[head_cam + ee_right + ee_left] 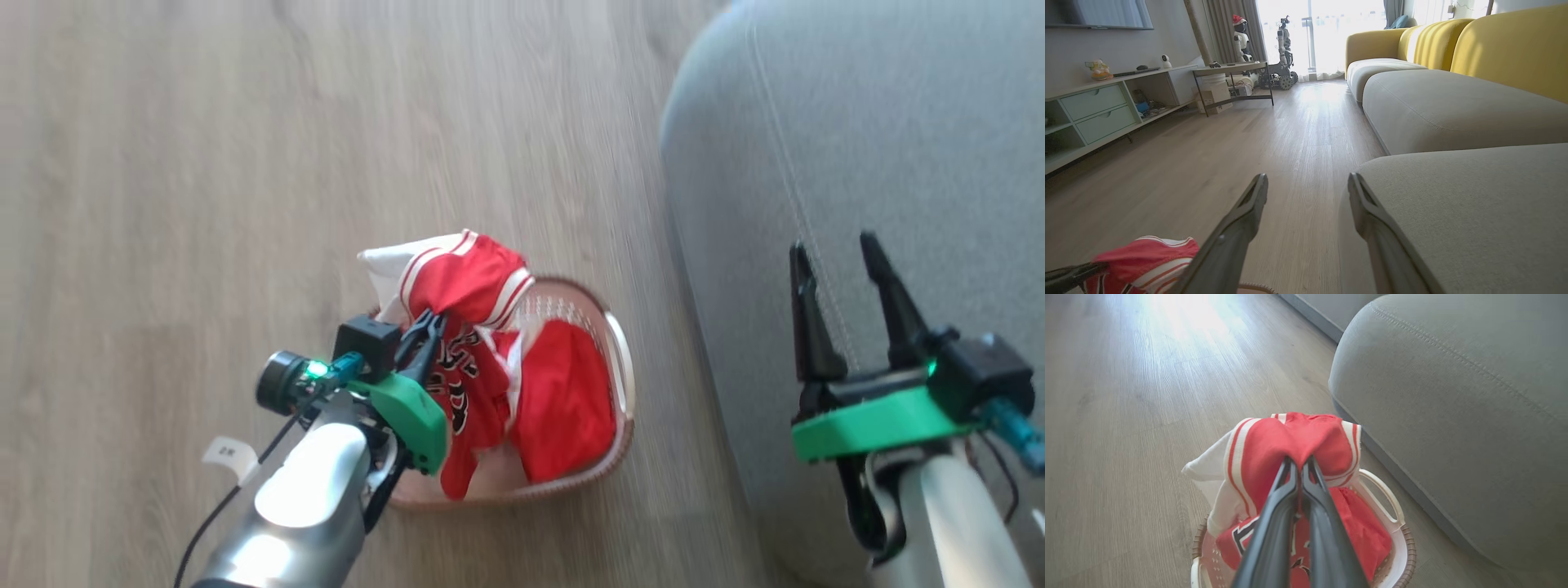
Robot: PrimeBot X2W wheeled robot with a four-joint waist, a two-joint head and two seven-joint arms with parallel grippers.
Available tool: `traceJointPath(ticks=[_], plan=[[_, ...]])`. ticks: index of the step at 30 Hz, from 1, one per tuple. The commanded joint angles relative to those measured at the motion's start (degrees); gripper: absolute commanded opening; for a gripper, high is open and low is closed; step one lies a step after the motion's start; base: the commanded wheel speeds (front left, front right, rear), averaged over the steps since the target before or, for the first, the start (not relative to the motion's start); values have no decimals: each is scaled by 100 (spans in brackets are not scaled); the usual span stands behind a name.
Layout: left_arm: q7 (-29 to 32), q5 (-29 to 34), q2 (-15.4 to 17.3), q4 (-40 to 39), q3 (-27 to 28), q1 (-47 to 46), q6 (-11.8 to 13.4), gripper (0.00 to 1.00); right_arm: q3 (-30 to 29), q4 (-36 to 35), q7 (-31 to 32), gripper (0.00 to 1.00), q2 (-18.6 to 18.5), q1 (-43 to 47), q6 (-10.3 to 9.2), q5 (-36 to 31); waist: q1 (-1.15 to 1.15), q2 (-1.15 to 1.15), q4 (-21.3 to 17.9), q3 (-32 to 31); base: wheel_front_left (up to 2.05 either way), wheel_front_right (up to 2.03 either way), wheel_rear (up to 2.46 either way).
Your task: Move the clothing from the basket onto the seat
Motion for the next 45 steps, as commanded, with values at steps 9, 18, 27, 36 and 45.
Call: traceJointPath(ticks=[9,18,27,36,45], plan=[[199,-472,76,-934,-87,103,149,0,159,148,-36,100,12,628,-2,9,0,0,392,-1505,0,0,0],[682,-638,78,-1625,-128,-32,182,0,344,258,-36,100,12,796,-2,57,0,0,451,-1894,0,0,0],[1230,-684,90,-2260,-221,-441,167,0,705,548,-36,100,12,807,-2,17,0,0,489,-2147,0,0,0],[1434,-815,80,-2636,-378,-764,215,0,1309,1194,-36,100,12,272,-2,-168,0,0,538,-2252,0,0,0],[1445,-1106,76,-2984,-697,-913,373,0,2118,1966,-36,100,12,-516,-2,-39,0,0,693,-2300,0,0,0]])
